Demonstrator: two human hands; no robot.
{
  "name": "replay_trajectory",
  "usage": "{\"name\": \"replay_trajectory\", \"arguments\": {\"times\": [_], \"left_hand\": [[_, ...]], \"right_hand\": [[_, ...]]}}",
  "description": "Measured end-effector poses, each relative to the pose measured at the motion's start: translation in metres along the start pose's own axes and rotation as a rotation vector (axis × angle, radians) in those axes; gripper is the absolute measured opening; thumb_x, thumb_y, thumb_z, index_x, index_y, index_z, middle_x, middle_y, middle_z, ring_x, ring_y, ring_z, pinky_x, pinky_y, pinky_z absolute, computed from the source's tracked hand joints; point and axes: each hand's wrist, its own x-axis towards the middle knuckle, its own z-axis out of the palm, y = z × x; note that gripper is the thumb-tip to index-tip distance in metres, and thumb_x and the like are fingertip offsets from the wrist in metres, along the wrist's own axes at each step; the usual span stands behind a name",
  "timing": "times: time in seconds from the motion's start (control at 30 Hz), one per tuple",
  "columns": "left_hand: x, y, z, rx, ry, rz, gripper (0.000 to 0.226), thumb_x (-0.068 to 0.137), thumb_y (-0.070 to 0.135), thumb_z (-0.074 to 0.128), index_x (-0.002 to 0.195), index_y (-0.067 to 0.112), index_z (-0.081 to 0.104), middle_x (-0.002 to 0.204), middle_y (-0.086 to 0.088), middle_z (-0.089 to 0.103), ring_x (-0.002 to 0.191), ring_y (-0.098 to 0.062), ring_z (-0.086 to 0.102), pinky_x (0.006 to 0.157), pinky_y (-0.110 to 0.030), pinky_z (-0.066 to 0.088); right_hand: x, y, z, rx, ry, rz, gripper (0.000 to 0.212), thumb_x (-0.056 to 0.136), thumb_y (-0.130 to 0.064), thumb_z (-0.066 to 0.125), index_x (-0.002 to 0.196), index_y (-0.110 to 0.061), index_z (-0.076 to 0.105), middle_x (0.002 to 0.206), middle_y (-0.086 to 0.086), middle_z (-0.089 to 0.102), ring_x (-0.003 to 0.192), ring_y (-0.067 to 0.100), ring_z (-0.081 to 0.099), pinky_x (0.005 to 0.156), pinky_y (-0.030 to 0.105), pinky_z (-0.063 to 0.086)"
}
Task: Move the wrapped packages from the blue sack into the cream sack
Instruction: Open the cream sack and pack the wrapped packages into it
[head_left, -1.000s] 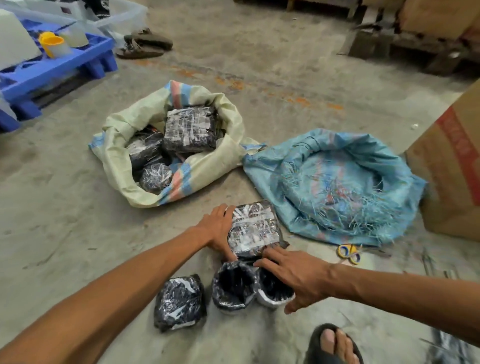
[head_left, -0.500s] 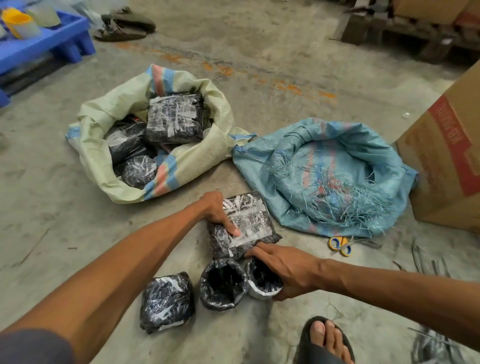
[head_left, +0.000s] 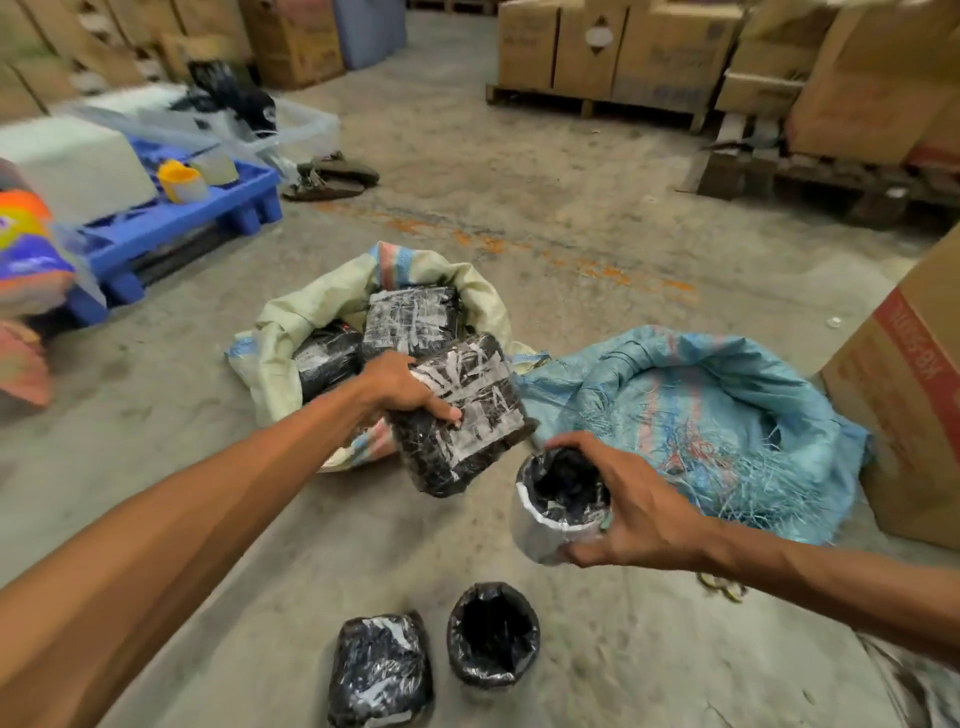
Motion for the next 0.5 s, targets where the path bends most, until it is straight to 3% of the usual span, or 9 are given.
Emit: {"name": "replay_trajectory", "arguments": {"times": [0.13, 0.23, 0.37, 0.43, 0.5], "left_hand": [[-0.017, 0.009, -0.074, -0.222, 0.114, -0.053, 0.104, 0.021, 0.044, 0.102, 0.11, 0.005, 0.065, 0.104, -0.011, 0.073, 0.092, -0.03, 0.071, 0.081, -0.045, 0.06], [-0.037, 0.011, -0.109, -0.345, 0.2, -0.073, 0.072, 0.05, 0.028, 0.098, 0.105, 0.002, 0.059, 0.094, -0.013, 0.07, 0.079, -0.027, 0.069, 0.058, -0.036, 0.058], [-0.037, -0.006, -0.141, -0.498, 0.244, -0.147, 0.065, 0.057, 0.024, 0.095, 0.109, 0.002, 0.063, 0.086, -0.016, 0.074, 0.069, -0.031, 0.072, 0.058, -0.049, 0.061], [-0.034, -0.017, -0.145, -0.545, 0.194, -0.183, 0.041, 0.072, 0.023, 0.086, 0.102, 0.005, 0.064, 0.065, -0.012, 0.073, 0.049, -0.024, 0.069, 0.043, -0.04, 0.058], [-0.027, -0.028, -0.143, -0.601, 0.167, -0.223, 0.033, 0.078, 0.023, 0.081, 0.1, 0.007, 0.064, 0.056, -0.01, 0.07, 0.041, -0.022, 0.066, 0.035, -0.035, 0.052]], "right_hand": [[0.043, -0.029, -0.022, 0.015, 0.178, 0.009, 0.09, 0.054, -0.035, 0.094, 0.131, -0.03, 0.047, 0.114, -0.02, 0.067, 0.104, -0.002, 0.064, 0.09, 0.028, 0.052], [0.08, -0.046, -0.032, 0.032, 0.243, 0.003, 0.09, 0.051, -0.034, 0.094, 0.129, -0.028, 0.049, 0.111, -0.019, 0.069, 0.101, -0.003, 0.065, 0.089, 0.028, 0.053], [0.136, -0.066, -0.036, 0.047, 0.304, -0.003, 0.086, 0.051, -0.039, 0.094, 0.126, -0.027, 0.054, 0.108, -0.019, 0.069, 0.097, -0.005, 0.065, 0.086, 0.025, 0.053], [0.159, -0.07, -0.032, 0.101, 0.319, 0.027, 0.084, 0.051, -0.039, 0.096, 0.124, -0.025, 0.056, 0.106, -0.021, 0.068, 0.095, -0.011, 0.063, 0.081, 0.014, 0.051], [0.179, -0.069, -0.023, 0.167, 0.321, 0.068, 0.084, 0.048, -0.04, 0.095, 0.121, -0.025, 0.057, 0.105, -0.021, 0.068, 0.094, -0.009, 0.064, 0.08, 0.015, 0.052]]}}
